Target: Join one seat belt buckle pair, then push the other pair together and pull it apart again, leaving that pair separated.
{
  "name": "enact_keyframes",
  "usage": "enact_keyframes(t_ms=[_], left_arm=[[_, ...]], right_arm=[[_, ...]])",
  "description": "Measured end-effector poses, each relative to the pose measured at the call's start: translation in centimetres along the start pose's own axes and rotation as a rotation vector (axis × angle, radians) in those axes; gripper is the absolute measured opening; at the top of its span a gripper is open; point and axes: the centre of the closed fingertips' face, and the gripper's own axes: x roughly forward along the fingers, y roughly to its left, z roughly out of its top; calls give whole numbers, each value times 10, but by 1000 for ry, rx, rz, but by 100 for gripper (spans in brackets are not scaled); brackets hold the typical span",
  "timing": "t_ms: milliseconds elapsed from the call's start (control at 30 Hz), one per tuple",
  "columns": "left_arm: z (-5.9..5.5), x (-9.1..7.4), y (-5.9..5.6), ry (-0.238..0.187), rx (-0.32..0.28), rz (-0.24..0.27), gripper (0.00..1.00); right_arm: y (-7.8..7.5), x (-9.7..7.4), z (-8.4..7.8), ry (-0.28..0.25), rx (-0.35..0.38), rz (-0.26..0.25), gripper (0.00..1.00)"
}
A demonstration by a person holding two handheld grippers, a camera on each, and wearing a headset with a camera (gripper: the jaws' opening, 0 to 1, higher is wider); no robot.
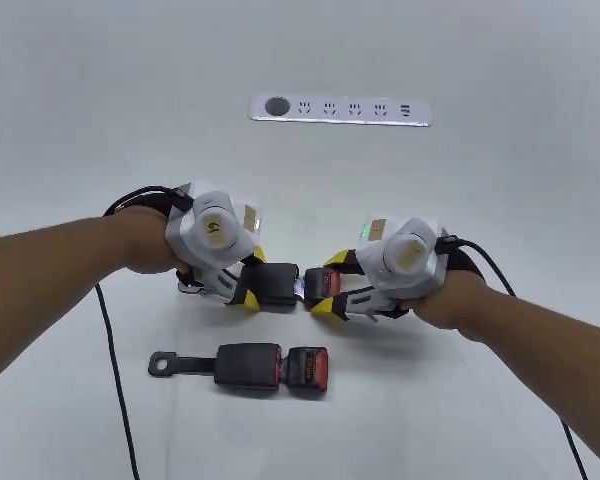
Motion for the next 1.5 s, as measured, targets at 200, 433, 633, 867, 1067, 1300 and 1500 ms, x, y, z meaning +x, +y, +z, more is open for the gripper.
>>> enact_keyframes(t_ms=[200,433,633,867,1067,1300,1500], left_arm=[[0,0,1,-2,-1,1,33],[0,1,0,-5,5,2,33],[-1,1,1,-14,11,2,33],[-2,1,0,-26,19,1,33],[0,1,0,-26,19,2,33],[0,1,0,-32,18,2,33],[0,1,0,-33,13,4,33]], right_arm=[[0,1,1,-1,-2,-2,34],[1,1,1,2,-5,-9,34],[1,1,1,-7,-18,-8,34],[1,1,1,-10,-28,-3,34],[2,0,0,-13,-27,-1,34],[2,-6,-7,-7,-32,2,34],[0,-11,-11,-10,-32,-2,34]])
